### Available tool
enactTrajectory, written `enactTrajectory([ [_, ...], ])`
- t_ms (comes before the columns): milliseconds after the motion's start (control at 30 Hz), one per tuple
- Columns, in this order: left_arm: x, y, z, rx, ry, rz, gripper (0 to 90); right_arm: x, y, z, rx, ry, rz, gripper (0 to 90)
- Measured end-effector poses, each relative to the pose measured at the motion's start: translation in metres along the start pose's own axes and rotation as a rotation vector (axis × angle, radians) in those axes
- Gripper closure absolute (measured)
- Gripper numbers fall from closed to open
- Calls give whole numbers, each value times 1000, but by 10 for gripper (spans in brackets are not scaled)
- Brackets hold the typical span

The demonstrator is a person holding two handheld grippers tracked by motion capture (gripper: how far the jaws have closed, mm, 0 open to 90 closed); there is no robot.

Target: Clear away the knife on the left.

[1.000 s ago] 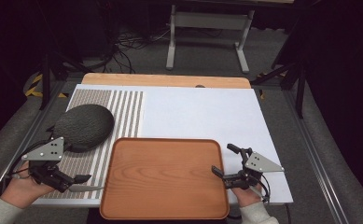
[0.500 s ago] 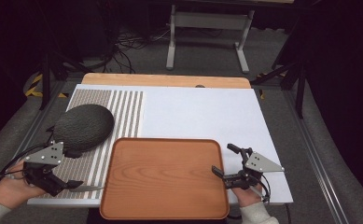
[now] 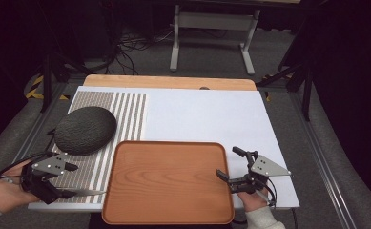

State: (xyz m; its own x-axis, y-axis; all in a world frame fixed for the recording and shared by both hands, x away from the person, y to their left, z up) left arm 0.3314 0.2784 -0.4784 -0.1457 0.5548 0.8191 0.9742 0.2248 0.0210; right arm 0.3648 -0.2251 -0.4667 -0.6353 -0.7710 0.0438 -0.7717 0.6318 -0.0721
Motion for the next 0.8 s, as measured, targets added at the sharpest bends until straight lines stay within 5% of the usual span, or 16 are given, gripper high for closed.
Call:
enactTrajectory([
  [600, -5, 7, 26, -78, 315, 7, 300, 2, -1, -1, 2, -5, 6, 19],
  [800, -9, 9, 29, -100, 365, 28, 366, 2, -1, -2, 2, -7, 4, 19],
])
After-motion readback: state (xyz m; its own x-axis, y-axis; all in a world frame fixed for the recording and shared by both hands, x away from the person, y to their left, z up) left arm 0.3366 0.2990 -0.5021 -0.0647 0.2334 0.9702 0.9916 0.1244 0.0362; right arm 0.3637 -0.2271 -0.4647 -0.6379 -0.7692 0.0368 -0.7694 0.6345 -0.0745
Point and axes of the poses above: each handheld gripper's, and its own axes: x roughly backward along the jaws, z roughly out of its underside, y roughly to its left, the point moved 7 cm from there along -x, roughly forward along the jaws, and after that the axes turned 7 degrees about -y, right-handed, at the moved point
